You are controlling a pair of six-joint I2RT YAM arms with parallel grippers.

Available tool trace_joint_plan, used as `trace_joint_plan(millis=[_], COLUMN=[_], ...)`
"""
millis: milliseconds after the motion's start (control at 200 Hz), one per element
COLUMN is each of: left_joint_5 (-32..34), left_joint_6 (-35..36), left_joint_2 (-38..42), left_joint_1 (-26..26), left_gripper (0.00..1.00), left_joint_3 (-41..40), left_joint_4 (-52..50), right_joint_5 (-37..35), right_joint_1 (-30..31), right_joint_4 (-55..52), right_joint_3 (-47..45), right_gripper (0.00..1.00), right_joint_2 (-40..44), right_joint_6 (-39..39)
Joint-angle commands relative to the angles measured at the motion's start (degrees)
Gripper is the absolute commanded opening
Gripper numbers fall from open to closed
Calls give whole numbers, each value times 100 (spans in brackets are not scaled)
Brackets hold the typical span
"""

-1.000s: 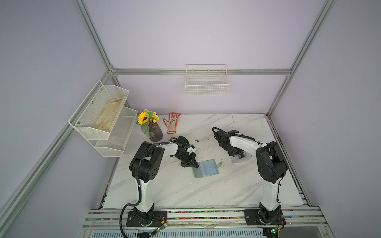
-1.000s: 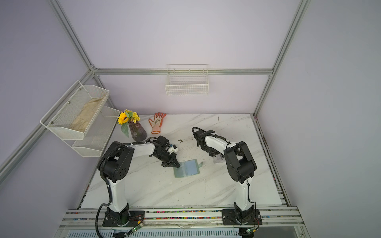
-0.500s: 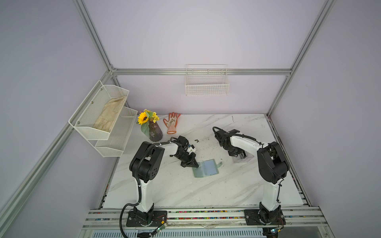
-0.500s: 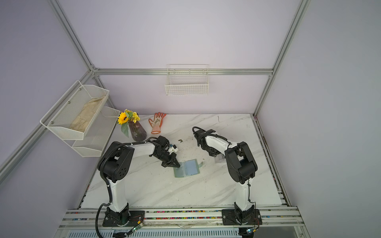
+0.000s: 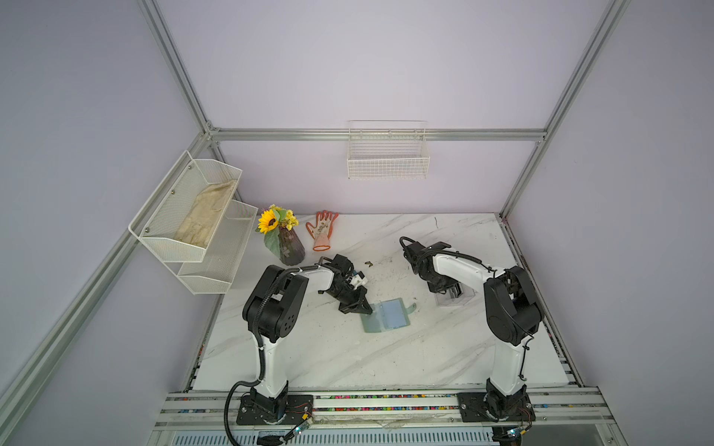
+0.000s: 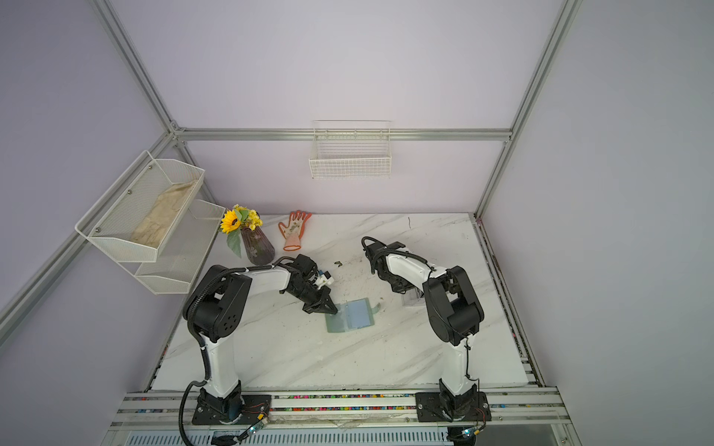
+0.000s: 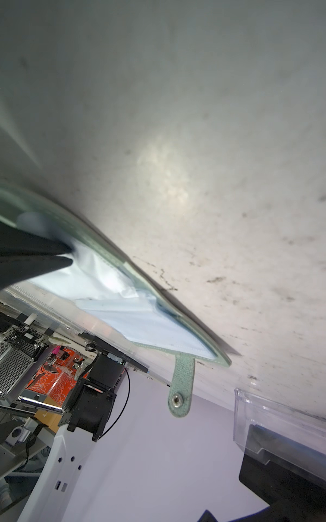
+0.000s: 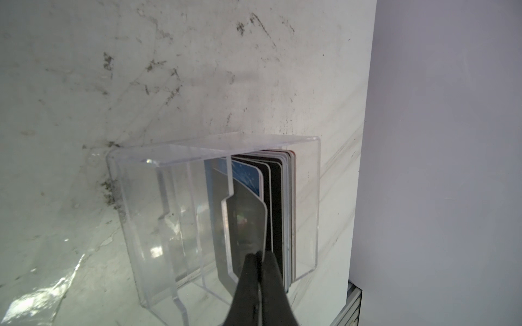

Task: Insert credit cards into a card holder
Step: Pick up the credit card from the storage box.

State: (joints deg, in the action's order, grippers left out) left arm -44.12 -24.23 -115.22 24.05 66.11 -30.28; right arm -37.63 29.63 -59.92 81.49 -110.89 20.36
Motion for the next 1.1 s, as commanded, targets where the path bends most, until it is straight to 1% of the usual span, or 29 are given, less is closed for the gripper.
trace_joint_plan(millis=[0,615,1095], left_joint_5=[1452,1439,1399], left_joint_6=[103,98,85], left_joint_2=[-682,-699,-728], left_joint_1=[258,258,258], left_gripper=[0,0,0], left_joint_3=[-353,-328,-283], left_joint_4=[392,361,337], right_joint_5=[344,396,397], right_joint_1=[-18,-21,-33], right_joint_4=[-336,-337,-329], right_joint_3=[-137,-99,-134], right_gripper=[0,0,0], right_joint_2=[76,405,443], right_joint_6=[87,40,34])
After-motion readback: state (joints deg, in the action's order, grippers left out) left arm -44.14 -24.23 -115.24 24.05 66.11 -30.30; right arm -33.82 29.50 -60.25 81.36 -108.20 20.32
